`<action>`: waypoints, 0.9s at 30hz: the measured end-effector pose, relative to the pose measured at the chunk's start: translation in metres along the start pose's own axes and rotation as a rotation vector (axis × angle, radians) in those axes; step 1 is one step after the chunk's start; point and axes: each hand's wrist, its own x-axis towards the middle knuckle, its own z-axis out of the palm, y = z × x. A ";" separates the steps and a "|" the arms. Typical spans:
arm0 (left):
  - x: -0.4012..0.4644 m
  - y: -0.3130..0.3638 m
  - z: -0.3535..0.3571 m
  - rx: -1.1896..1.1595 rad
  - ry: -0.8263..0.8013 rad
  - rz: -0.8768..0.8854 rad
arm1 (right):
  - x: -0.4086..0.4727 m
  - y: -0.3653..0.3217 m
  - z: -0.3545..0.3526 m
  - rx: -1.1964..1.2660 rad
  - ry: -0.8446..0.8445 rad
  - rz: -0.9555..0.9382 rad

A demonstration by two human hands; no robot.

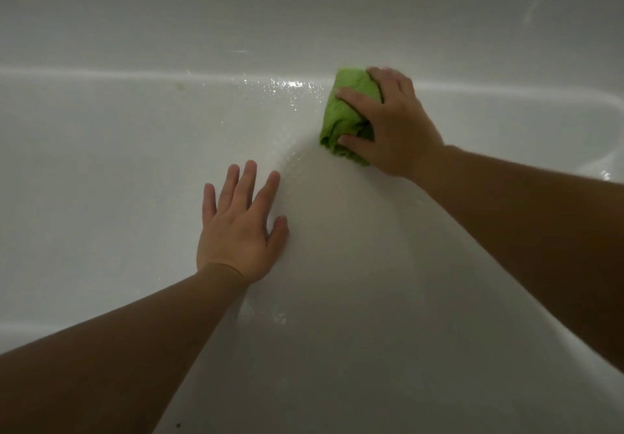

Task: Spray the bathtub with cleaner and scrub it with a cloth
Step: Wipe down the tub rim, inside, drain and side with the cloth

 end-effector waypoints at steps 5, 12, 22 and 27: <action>-0.001 0.013 0.002 -0.027 0.017 0.011 | -0.101 -0.028 0.014 0.092 -0.189 -0.138; 0.002 0.031 0.007 0.000 -0.004 0.020 | -0.201 -0.031 -0.001 0.147 -0.396 -0.514; 0.013 0.063 0.016 0.014 -0.028 0.068 | -0.019 0.066 -0.027 -0.087 -0.090 -0.133; 0.018 0.076 0.018 0.016 -0.020 0.081 | -0.052 0.049 -0.016 0.108 -0.133 0.000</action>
